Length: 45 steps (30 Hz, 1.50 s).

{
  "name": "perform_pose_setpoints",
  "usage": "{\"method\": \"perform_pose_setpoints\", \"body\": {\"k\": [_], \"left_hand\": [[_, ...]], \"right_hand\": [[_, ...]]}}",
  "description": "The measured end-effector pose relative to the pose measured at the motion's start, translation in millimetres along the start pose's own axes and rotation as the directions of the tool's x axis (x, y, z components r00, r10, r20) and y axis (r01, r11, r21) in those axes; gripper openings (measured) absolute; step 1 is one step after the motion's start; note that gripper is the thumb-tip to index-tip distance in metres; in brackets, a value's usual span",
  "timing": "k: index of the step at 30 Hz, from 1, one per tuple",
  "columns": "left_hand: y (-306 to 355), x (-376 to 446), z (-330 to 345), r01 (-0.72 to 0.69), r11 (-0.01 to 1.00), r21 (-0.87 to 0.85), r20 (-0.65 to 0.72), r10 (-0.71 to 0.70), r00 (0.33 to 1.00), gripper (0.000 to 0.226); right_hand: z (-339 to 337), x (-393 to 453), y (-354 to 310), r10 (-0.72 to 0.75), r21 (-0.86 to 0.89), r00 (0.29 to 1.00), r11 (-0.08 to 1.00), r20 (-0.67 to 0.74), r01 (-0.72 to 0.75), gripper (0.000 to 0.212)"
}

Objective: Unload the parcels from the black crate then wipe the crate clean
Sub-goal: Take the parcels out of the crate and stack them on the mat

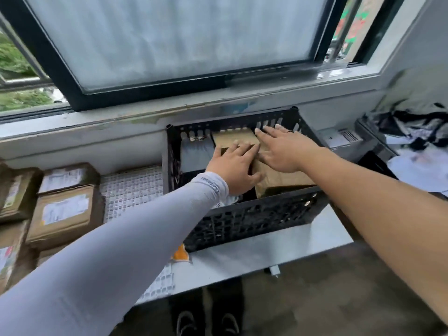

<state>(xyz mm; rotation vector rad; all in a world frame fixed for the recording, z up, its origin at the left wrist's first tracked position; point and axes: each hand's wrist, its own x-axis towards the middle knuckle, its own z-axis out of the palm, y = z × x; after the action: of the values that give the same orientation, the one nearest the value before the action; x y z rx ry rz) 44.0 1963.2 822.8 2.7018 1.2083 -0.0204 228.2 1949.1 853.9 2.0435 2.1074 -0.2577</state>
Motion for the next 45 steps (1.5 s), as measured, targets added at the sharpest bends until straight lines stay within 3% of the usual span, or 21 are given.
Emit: {"method": "perform_pose_setpoints", "body": {"k": [6, 14, 21, 28, 34, 45], "left_hand": [[47, 43, 23, -0.140, 0.990, 0.034, 0.115, 0.135, 0.984, 0.086], [37, 71, 50, -0.201, 0.958, 0.204, 0.242, 0.149, 0.959, 0.090], [27, 78, 64, -0.195, 0.978, 0.070, 0.195, 0.178, 0.964, 0.087], [28, 77, 73, -0.189, 0.978, 0.084, 0.172, 0.172, 0.970, 0.091], [28, 70, 73, -0.186, 0.979, 0.084, 0.120, 0.176, 0.977, 0.072], [25, 53, 45, -0.173, 0.974, 0.149, -0.014, 0.177, 0.984, 0.070]], "right_hand": [[28, -26, 55, 0.126, 0.053, 0.991, 0.990, 0.048, -0.128, 0.071], [61, -27, 67, 0.149, 0.130, 0.975, 0.977, 0.164, -0.171, 0.095], [75, -10, 71, 0.163, 0.168, 0.971, 0.967, 0.176, -0.193, 0.109], [83, 8, 71, 0.145, 0.183, 0.973, 0.967, 0.180, -0.178, 0.122], [80, 6, 65, 0.133, 0.094, 0.980, 0.984, 0.149, -0.148, 0.112], [55, -20, 50, 0.084, -0.029, 0.995, 0.996, -0.059, -0.086, 0.099]]}}
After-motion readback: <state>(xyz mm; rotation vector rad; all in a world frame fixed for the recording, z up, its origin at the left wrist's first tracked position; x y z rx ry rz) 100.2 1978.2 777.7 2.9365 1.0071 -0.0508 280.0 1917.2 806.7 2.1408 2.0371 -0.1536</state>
